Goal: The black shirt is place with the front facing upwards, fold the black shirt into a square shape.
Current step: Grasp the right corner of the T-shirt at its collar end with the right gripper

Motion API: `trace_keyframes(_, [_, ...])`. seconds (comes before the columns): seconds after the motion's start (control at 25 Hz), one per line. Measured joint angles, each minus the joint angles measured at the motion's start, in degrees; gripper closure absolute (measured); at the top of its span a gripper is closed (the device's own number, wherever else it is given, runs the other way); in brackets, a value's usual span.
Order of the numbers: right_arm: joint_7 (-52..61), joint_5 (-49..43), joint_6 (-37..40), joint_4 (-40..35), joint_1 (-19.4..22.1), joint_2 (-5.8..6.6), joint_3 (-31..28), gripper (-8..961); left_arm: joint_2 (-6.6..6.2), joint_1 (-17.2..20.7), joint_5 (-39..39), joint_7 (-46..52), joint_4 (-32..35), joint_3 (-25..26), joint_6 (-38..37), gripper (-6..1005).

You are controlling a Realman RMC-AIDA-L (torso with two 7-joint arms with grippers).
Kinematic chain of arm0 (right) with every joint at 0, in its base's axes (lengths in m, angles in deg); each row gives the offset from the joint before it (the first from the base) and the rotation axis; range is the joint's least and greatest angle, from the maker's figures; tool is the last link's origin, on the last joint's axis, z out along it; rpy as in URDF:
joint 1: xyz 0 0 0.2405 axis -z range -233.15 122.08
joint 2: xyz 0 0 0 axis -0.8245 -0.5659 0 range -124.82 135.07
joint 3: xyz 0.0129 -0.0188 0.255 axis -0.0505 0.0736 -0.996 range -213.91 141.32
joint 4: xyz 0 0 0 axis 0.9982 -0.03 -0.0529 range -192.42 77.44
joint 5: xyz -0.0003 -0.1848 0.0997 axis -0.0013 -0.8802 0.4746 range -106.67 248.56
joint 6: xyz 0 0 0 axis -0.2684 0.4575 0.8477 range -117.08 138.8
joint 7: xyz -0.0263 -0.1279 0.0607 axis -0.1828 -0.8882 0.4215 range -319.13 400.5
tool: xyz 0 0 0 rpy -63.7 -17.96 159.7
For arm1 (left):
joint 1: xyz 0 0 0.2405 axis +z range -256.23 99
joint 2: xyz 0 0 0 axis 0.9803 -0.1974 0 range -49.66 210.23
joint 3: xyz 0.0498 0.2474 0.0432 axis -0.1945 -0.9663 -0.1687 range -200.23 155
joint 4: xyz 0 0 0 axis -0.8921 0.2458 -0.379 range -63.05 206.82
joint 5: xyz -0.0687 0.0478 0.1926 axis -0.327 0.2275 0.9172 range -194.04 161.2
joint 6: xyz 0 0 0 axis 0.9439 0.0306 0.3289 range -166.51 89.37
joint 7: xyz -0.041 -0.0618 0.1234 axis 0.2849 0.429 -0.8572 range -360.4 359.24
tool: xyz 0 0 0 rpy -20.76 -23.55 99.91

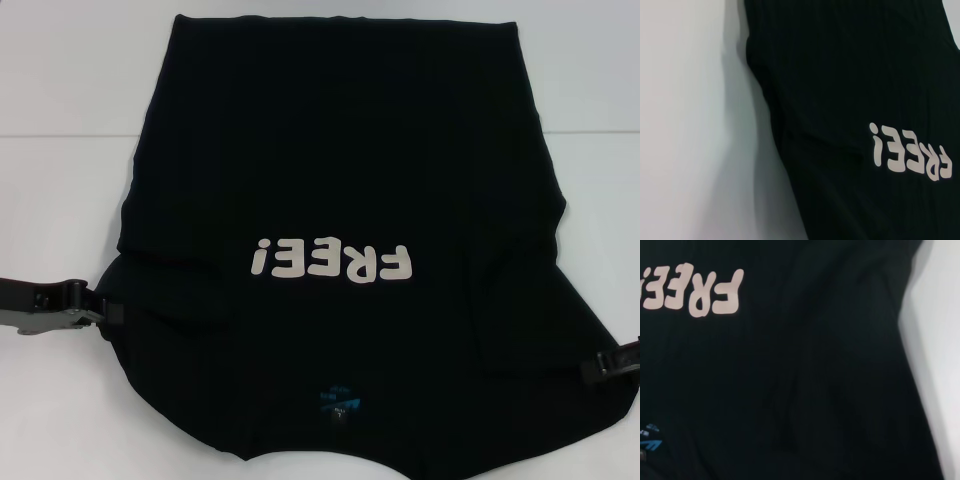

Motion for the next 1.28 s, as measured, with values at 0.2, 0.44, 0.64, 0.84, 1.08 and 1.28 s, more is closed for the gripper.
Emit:
trace_keyframes(0.2, [-0.04, 0.00, 0.06, 0.50, -0.78, -0.33, 0.53, 11, 0.00, 0.00, -0.01, -0.18, 0.01, 0.00, -0.03, 944])
trace_keyframes(0.44, [-0.22, 0.25, 0.15, 2.22, -2.11, -0.35, 0.84, 11, 0.00, -0.02, -0.01, -0.22, 0.01, 0.00, -0.07, 943])
trace_keyframes(0.64, [-0.78, 0.30, 0.32, 2.83, -3.03, -0.91, 0.89, 11, 0.00, -0.18, -0.07, -0.22, 0.01, 0.00, -0.10, 941])
trace_keyframes(0.84, [-0.93, 0.35, 0.42, 2.94, -3.61, -1.25, 0.90, 11, 0.00, -0.25, -0.08, -0.22, 0.01, 0.00, -0.09, 940])
trace_keyframes(1.08, [-1.17, 0.34, 0.50, 3.21, -3.95, -1.62, 0.98, 11, 0.00, -0.35, -0.08, -0.22, 0.01, 0.00, -0.09, 938])
trace_keyframes(1.28, [-1.47, 0.13, 0.58, 3.77, -4.11, -1.63, 0.96, 11, -0.02, -0.36, -0.73, -0.22, 0.01, 0.10, -0.08, 937])
